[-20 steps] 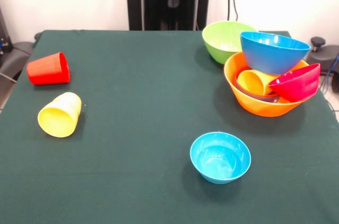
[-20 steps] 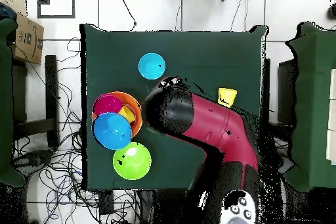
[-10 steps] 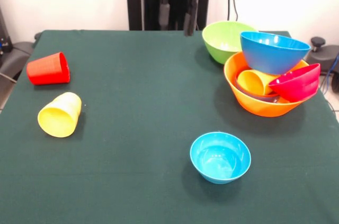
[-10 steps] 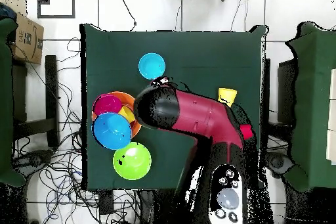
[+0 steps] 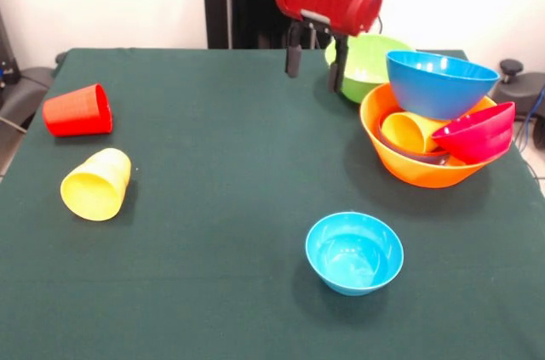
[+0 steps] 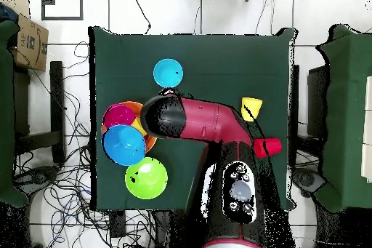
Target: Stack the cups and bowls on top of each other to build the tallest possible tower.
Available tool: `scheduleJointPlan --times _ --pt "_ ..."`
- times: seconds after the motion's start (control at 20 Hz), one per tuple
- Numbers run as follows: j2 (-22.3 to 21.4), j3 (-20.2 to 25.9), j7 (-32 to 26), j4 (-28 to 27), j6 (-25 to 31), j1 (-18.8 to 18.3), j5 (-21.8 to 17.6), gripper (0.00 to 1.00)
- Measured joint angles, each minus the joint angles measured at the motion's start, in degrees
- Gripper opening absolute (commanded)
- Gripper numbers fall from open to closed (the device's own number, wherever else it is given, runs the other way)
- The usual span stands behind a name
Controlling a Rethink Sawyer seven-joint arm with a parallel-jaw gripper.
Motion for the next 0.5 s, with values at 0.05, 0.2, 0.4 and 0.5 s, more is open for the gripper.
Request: scheduleJointPlan --times 0.05,0.2,0.4,0.5 --pt "0.3 0.1 0.0 -0.1 0.0 0.0 -0.1 1.0" --pt "1.6 0.6 0.0 -0.6 0.0 -0.1 -0.7 1.0" --pt "3.6 1.0 0.0 -1.8 0.0 -0.4 -1.4 1.0" --pt "4.8 1.2 0.0 -2.8 0.0 -0.8 -1.8 1.0"
